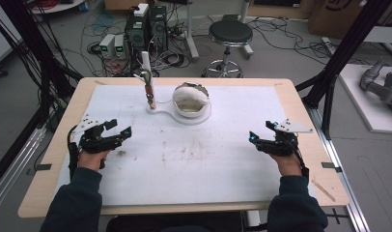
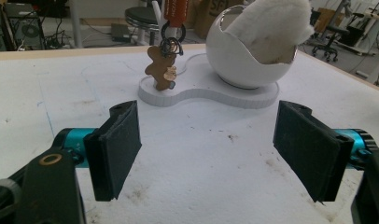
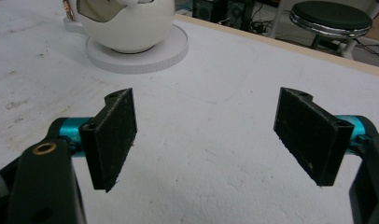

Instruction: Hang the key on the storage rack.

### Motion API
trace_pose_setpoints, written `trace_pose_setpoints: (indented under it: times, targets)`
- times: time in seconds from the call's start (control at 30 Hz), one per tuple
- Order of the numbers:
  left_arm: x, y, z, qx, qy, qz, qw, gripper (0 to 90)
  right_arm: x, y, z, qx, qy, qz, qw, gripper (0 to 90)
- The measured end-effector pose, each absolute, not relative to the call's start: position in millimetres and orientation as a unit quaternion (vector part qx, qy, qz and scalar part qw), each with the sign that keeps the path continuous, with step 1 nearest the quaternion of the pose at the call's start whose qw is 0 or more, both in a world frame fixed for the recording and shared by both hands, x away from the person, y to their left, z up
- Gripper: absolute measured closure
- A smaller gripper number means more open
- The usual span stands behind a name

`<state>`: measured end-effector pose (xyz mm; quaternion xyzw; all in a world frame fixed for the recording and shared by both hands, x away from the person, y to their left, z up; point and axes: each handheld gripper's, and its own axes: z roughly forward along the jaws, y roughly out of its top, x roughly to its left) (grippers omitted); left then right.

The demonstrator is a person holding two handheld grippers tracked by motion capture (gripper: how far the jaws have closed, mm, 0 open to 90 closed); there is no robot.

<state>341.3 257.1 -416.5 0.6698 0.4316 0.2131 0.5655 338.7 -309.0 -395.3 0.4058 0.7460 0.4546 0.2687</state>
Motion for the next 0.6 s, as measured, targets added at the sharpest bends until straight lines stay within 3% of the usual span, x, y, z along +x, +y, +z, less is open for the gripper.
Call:
trace_pose_setpoints:
  times: [0.6]
  targets:
    - [341.9, 256.3, -417.2, 0.672, 0.432, 0.213, 0.562, 23.0, 340.5, -310.0, -397.1, 0.408, 0.747, 0.453, 0.266, 21.6]
